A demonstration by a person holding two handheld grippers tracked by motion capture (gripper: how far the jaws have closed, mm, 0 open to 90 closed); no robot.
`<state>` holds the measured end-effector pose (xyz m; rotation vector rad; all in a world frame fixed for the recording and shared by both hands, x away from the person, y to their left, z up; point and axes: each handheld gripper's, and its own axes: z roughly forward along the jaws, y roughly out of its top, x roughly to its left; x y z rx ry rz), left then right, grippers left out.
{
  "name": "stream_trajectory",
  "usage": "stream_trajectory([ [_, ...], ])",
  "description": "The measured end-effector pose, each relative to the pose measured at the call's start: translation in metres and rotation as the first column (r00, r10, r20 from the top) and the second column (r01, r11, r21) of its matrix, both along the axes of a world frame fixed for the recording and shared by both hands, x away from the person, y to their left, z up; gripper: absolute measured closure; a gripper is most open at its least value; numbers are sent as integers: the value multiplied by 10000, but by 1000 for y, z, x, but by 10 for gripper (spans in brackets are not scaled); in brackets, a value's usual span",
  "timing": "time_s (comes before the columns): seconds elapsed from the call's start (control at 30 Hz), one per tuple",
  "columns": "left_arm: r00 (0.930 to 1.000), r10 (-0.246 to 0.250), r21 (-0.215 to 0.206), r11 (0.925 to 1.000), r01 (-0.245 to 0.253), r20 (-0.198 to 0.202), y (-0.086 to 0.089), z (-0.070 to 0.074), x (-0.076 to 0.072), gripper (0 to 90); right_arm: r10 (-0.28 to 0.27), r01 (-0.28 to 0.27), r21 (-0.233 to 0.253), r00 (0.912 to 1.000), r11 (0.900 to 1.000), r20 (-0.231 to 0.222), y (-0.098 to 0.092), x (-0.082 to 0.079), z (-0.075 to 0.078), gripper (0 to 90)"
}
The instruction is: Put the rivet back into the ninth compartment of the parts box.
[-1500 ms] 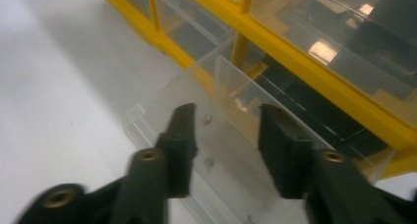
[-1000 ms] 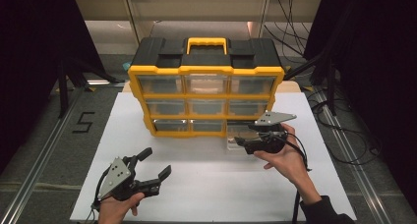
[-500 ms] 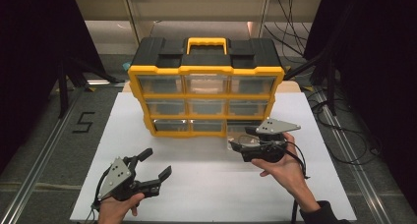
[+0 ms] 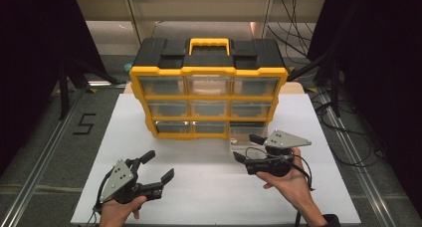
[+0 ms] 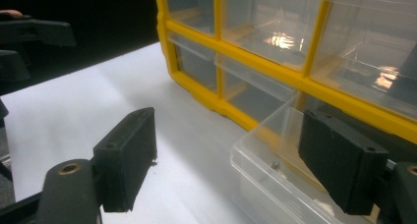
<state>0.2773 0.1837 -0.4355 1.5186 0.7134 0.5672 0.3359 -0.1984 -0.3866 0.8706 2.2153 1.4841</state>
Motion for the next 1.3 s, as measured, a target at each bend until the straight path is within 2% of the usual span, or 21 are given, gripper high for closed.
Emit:
stream_trajectory([
  [0.2,10000,-17,26,10000,17,20,0,0,0,160,131,-132,147,9999,9998,76,-1,-6,-3,231],
  [0.23,10000,-16,15,10000,16,10,0,0,0,160,136,-144,241,9994,9996,315,-1,-6,-4,231],
  [0.33,10000,-17,9,10000,17,8,0,0,0,160,167,-175,310,9995,9994,258,0,-10,-6,231],
  [0.37,10000,-23,7,10000,23,14,0,0,0,160,108,-122,339,9991,9994,417,-1,-11,-7,231],
  [0.43,10000,-30,39,10000,30,44,0,0,0,160,165,-181,422,9991,9989,390,-2,-13,-8,231],
  [0.47,10000,-35,38,10000,35,55,0,0,0,160,48,-81,545,9981,9985,614,-2,-15,-10,231],
  [0.53,9999,-58,96,9999,57,84,0,0,1,160,51,-79,577,9988,9983,487,-3,-17,-11,228],
  [0.7,9999,-111,166,9998,109,114,-1,-1,1,160,-95,59,689,9987,9976,511,-4,-21,-15,225],
  [0.77,9998,-142,162,9998,140,147,-1,-1,1,160,-48,10,844,9990,9964,447,-5,-23,-18,220],
  [0.8,9999,-120,113,9999,119,107,-1,-1,1,160,51,-98,887,9986,9960,532,-5,-22,-19,218],
  [0.83,9999,-118,138,9998,116,111,-1,-1,1,160,-129,82,906,9986,9959,516,-5,-25,-19,218],
  [0.87,9999,-98,77,9999,97,65,-1,-1,1,160,-92,29,913,9977,9958,677,-6,-25,-19,217],
  [0.9,9999,-106,117,9999,105,101,-1,-1,1,160,-15,-46,1089,9984,9940,562,-6,-27,-19,217],
  [0.97,9999,-96,120,9999,95,105,-1,-1,1,160,-33,-33,993,9978,9950,659,-7,-29,-19,218],
  [1.03,9999,-94,125,9999,92,83,-1,-1,1,160,-42,-29,1100,9979,9939,648,-9,-30,-20,217],
  [1.07,9999,-121,157,9998,120,114,-1,-1,1,160,-194,123,981,9972,9951,723,-11,-32,-21,217],
  [1.3,9999,-146,170,9997,145,66,-1,-1,1,160,-179,123,903,9980,9958,607,-14,-35,-25,210],
])
